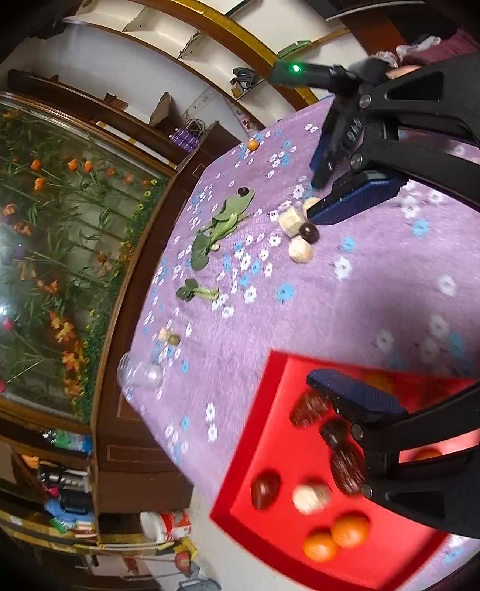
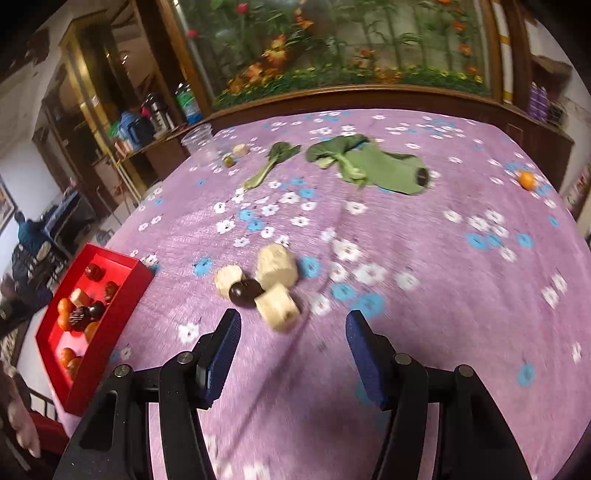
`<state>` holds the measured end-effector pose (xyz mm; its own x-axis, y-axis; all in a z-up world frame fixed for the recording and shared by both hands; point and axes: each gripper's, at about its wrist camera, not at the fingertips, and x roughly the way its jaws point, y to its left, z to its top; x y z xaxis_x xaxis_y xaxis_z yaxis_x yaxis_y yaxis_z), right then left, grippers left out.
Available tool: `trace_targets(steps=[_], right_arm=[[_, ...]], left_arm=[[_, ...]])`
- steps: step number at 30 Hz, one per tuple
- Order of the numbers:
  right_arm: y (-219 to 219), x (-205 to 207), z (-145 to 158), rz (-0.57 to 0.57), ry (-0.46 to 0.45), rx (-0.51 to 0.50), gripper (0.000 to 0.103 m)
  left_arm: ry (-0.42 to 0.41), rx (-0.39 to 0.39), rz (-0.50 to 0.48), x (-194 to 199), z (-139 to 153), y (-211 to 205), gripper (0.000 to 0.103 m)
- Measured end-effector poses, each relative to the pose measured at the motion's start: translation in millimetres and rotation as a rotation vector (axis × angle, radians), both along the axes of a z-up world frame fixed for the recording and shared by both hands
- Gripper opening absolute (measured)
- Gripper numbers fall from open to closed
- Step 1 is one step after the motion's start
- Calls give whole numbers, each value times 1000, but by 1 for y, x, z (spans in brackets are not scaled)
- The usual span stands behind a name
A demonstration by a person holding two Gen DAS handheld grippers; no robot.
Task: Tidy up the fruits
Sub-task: 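Grasp a beige cake block with the left tool while the right tool grasps another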
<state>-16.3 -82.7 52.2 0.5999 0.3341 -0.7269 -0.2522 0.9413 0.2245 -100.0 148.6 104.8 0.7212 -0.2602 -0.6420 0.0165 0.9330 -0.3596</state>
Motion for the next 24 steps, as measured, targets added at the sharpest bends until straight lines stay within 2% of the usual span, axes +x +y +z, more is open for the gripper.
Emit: trace_targets(steps=[3,6,10,14,18,22,24], right_arm=[[10,11,-10,27,1,-11,58],[15,17,-19,45,-17,-44,58],[15,21,-33,65,2,-20,53],[13,20,-30,77,-20,-6,37],[10,17,-30,72,-17,2,34],[5,11,-25,30,-28,-55,34],[-5,10,-19,-25,-47,-84,34]], left_arm=[[30,-35,-13,21,-9,-8,79],[53,-31,-23,39,-20,-19,79],[83,-9,-36,60,-34,-34,79],[109,-9,-44,85,-46,-47,79],[117,-19,-78,105,-50,-66,79],[99,81,-140,119,-48,-92,79],[83,172,-177,124,-49,-107,79]])
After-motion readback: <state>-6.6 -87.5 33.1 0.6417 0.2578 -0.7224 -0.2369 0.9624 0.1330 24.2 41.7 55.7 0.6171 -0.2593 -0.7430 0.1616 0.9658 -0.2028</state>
